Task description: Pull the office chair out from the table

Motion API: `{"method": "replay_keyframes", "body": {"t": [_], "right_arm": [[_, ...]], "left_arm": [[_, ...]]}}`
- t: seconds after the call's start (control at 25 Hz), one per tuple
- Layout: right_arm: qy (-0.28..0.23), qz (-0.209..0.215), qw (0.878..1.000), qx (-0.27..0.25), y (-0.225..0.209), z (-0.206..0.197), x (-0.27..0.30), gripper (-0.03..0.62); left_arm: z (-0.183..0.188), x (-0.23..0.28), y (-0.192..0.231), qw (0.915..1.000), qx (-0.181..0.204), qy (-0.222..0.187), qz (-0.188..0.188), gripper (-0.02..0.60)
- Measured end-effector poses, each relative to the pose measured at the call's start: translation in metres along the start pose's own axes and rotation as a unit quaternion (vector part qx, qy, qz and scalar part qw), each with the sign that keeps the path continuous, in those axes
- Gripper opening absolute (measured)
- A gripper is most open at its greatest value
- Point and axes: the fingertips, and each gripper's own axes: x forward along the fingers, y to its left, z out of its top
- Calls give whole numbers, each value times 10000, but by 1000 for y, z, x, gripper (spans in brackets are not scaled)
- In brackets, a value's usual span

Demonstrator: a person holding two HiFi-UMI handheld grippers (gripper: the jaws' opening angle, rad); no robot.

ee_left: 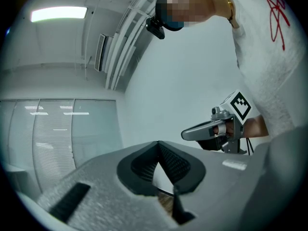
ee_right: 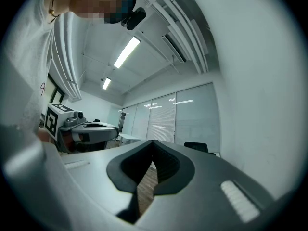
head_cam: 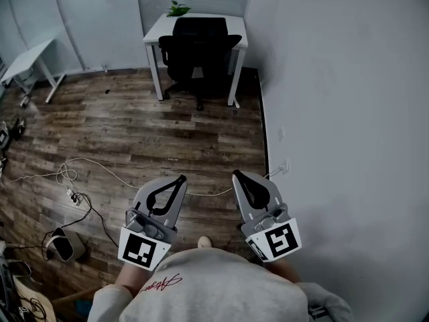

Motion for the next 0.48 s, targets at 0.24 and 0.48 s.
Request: {"method": "replay_keyframes", "body": {"t": [0.24, 0.48], "right_arm": [[3, 0, 10000, 42, -15, -6, 9, 2], [51, -20, 9999, 91, -16, -11, 17, 2]], "left_arm": [[-6, 16, 3, 10000, 0, 32, -18, -6], [-10, 19, 11, 10000, 2, 69, -51, -6]]}}
